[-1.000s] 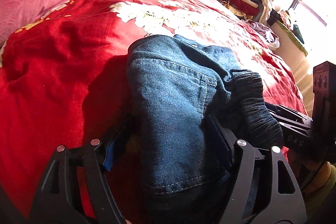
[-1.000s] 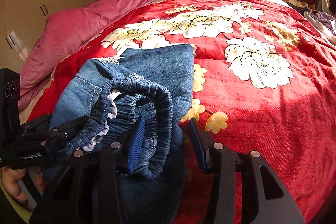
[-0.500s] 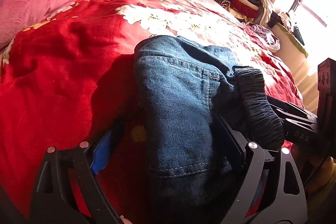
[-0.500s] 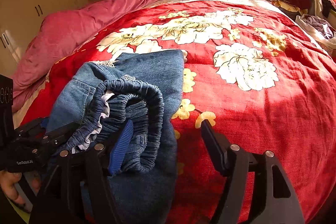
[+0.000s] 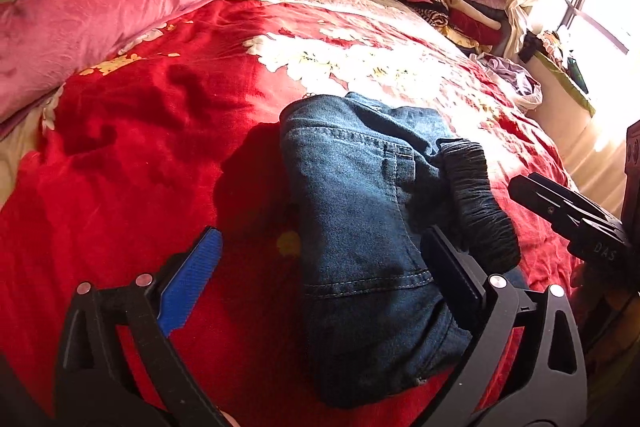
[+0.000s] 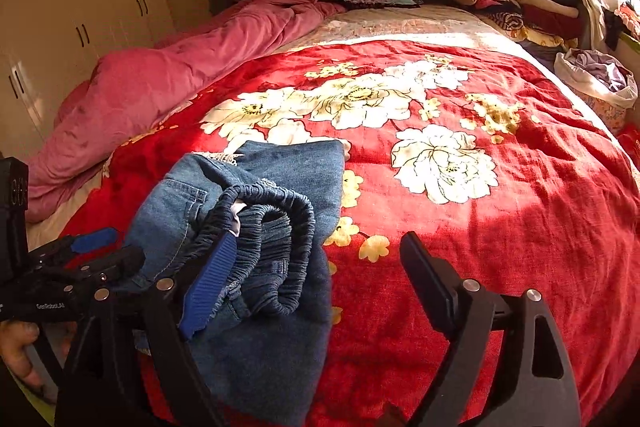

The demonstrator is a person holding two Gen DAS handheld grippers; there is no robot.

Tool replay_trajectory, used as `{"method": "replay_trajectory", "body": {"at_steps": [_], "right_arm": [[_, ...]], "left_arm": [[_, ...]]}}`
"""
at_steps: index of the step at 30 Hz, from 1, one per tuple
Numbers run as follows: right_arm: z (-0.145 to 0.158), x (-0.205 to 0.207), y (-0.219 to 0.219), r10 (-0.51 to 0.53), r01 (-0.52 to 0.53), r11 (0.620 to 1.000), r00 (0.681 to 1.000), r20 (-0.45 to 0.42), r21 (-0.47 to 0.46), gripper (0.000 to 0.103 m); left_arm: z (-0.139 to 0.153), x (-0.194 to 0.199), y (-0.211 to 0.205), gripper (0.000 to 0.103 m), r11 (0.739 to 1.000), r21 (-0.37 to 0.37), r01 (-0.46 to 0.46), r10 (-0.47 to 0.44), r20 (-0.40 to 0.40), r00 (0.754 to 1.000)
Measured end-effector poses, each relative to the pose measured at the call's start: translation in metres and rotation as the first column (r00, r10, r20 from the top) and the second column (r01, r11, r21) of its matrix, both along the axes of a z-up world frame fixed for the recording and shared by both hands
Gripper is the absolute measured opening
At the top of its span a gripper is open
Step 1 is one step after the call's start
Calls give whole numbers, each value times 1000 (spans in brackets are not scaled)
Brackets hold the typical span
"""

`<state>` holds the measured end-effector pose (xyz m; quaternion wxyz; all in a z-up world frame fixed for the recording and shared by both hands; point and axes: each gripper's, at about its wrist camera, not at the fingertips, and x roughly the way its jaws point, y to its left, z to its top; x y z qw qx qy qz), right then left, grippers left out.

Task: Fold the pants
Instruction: 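Open the right tool and release the folded pants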

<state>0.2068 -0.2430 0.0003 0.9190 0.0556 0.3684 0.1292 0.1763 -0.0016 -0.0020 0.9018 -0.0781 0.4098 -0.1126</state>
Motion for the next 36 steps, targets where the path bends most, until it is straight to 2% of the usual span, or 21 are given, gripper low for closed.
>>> {"method": "replay_trajectory", "body": {"at_steps": [8, 9, 10, 25, 36], "right_arm": [[26, -23, 1, 13, -13, 1000, 997, 73, 3, 83], [29, -26, 0, 16, -16, 1000, 997, 79, 3, 97], [31, -30, 0, 17, -17, 1000, 996, 90, 4, 98], [62, -95, -9, 20, -25, 999, 985, 174, 23, 98], [63, -132, -13, 30, -30, 1000, 984, 177, -1, 98]], "left_arm": [[20, -20, 5, 93, 1000, 19, -21, 21, 38, 999], [22, -24, 5, 93, 1000, 21, -24, 23, 44, 999], [24, -27, 5, 93, 999, 22, -24, 23, 49, 999], [53, -81, 8, 93, 999, 27, -38, 35, 110, 993], [54, -119, 0, 93, 999, 29, -23, 19, 115, 993]]}}
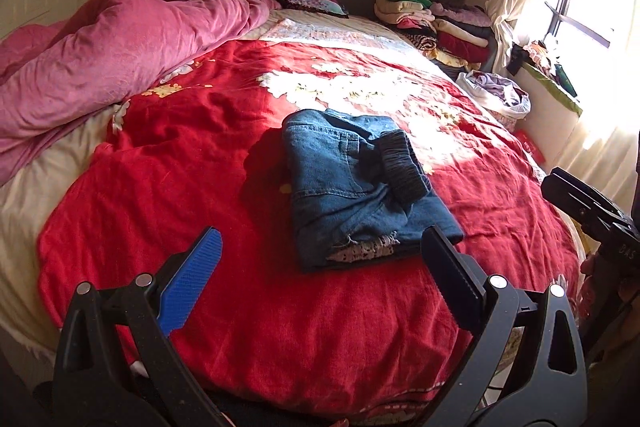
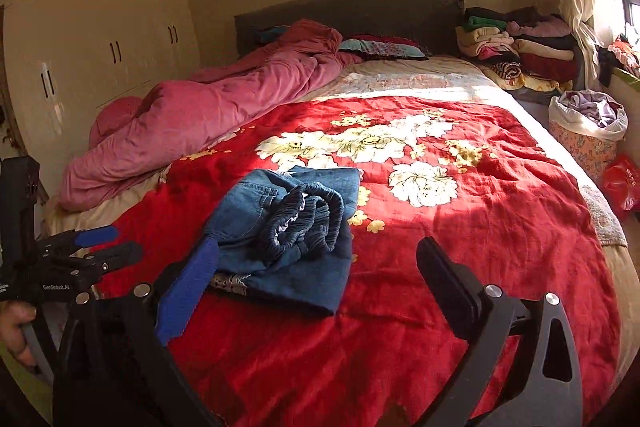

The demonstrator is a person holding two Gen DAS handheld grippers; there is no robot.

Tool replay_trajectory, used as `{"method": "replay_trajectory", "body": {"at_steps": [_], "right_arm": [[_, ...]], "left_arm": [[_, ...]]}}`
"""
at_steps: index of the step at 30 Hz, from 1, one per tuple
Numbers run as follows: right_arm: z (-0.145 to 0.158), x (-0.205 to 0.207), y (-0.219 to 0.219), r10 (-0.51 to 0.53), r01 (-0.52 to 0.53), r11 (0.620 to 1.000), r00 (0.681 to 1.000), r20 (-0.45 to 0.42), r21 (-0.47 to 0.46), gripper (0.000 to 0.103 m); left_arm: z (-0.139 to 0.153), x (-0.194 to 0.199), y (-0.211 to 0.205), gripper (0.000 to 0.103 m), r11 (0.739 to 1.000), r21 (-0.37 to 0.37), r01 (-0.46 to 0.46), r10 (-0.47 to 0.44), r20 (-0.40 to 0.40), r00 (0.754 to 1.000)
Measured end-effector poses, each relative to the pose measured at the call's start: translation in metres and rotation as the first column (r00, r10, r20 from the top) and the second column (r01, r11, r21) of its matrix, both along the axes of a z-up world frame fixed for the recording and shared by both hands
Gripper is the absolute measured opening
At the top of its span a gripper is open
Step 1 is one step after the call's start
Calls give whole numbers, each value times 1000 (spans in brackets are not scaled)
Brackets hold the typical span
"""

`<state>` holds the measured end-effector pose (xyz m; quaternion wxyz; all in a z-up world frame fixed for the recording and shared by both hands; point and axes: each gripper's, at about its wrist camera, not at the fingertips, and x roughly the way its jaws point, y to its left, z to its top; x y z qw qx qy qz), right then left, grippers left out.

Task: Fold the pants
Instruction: 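Open the right tool and release the folded pants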

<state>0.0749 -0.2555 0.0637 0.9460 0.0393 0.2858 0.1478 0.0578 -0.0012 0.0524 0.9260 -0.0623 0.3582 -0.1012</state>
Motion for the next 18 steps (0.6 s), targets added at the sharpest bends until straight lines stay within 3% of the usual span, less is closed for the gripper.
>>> {"method": "replay_trajectory", "body": {"at_steps": [18], "right_arm": [[-17, -34, 7, 15, -16, 1000, 1000, -21, -26, 99]], "left_arm": [[-18, -36, -13, 93, 1000, 10, -19, 19, -9, 1000]]}}
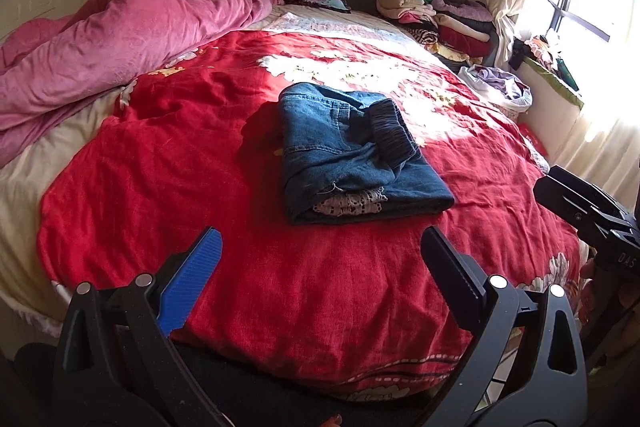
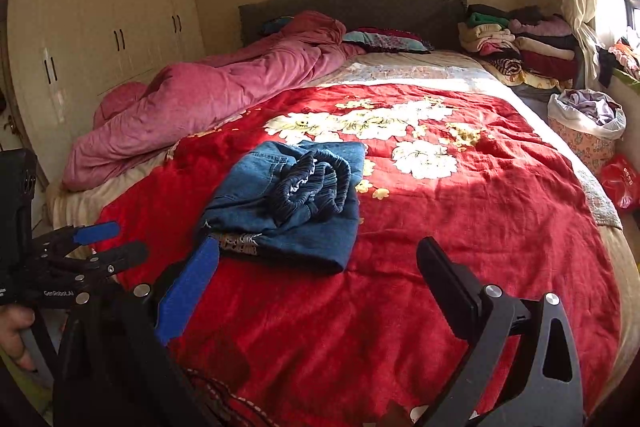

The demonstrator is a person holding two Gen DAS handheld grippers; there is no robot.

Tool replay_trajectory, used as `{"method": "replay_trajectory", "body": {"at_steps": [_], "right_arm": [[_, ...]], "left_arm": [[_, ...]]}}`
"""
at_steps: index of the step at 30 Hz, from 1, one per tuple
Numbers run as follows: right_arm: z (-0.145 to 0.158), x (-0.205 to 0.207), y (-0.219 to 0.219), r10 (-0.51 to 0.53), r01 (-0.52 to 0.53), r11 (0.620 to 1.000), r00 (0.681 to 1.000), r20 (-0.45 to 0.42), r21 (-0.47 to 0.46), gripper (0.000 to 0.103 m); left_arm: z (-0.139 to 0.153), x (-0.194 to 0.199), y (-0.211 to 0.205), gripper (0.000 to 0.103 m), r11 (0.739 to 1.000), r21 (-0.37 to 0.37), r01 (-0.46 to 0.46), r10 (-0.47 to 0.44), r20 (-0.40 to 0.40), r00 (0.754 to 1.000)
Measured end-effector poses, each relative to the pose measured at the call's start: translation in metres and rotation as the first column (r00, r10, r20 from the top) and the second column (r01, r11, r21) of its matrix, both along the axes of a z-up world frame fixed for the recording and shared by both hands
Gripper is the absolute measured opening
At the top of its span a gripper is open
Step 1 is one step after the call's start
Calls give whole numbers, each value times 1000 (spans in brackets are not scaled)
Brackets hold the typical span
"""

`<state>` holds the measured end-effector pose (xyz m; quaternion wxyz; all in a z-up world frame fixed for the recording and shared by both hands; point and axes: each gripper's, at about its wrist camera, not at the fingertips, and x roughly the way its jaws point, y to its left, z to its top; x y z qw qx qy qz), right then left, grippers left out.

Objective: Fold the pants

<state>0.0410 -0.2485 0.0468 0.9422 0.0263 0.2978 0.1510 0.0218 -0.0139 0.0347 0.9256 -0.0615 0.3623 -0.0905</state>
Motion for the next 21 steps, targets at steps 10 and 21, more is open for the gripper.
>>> {"method": "replay_trajectory", "body": {"at_steps": [10, 21], "right_arm": [[-27, -7, 3, -5, 3, 1000, 998, -68, -29, 99], [-35, -4, 16, 15, -17, 1000, 995, -96, -25, 99]], "left_arm": [[-18, -1, 4, 93, 1000, 2, -5, 6, -42, 999], [-26, 2, 8, 93, 1000, 4, -25, 25, -73, 997]]}}
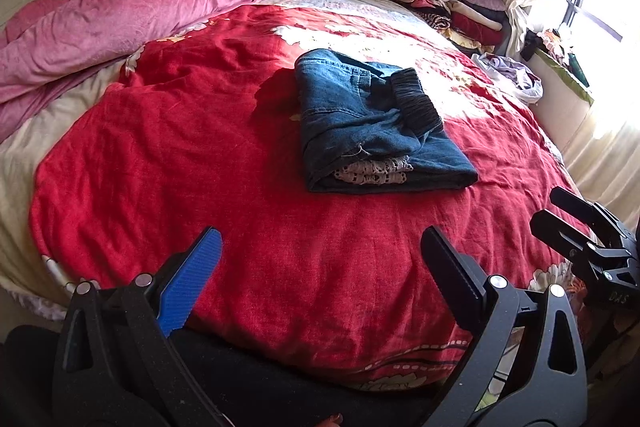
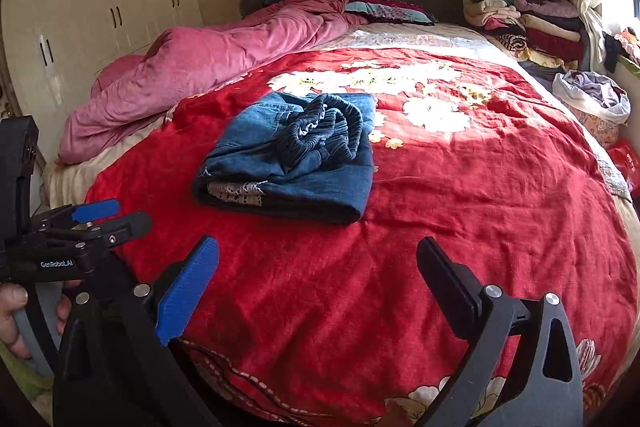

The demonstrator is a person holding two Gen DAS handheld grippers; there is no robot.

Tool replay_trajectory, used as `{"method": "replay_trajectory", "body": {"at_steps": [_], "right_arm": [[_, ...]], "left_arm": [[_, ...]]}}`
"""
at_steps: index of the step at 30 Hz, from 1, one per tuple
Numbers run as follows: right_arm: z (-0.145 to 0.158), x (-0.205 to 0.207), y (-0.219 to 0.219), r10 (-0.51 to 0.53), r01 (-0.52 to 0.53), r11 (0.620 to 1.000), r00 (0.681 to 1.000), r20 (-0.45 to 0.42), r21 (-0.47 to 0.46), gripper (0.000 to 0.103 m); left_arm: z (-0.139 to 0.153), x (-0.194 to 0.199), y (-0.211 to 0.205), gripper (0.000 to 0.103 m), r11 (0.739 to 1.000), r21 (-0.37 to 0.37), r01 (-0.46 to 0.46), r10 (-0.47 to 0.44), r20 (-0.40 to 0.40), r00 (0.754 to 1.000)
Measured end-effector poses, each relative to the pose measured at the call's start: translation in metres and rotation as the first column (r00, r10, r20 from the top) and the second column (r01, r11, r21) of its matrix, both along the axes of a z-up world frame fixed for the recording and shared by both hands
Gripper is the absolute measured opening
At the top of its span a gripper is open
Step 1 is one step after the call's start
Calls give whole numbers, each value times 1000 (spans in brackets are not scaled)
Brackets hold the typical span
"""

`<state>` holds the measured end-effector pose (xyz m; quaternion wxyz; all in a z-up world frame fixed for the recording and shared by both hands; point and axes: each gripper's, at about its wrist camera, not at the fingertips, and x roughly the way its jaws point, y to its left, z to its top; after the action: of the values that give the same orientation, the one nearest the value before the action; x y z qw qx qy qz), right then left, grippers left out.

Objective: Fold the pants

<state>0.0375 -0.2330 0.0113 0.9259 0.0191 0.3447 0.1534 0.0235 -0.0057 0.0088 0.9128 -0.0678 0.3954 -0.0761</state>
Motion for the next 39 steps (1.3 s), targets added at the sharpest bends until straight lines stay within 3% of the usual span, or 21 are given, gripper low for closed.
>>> {"method": "replay_trajectory", "body": {"at_steps": [39], "right_arm": [[1, -1, -4, -22, 22, 1000, 1000, -4, 4, 99]], "left_arm": [[-1, 0, 1, 93, 1000, 23, -4, 4, -10, 1000]]}}
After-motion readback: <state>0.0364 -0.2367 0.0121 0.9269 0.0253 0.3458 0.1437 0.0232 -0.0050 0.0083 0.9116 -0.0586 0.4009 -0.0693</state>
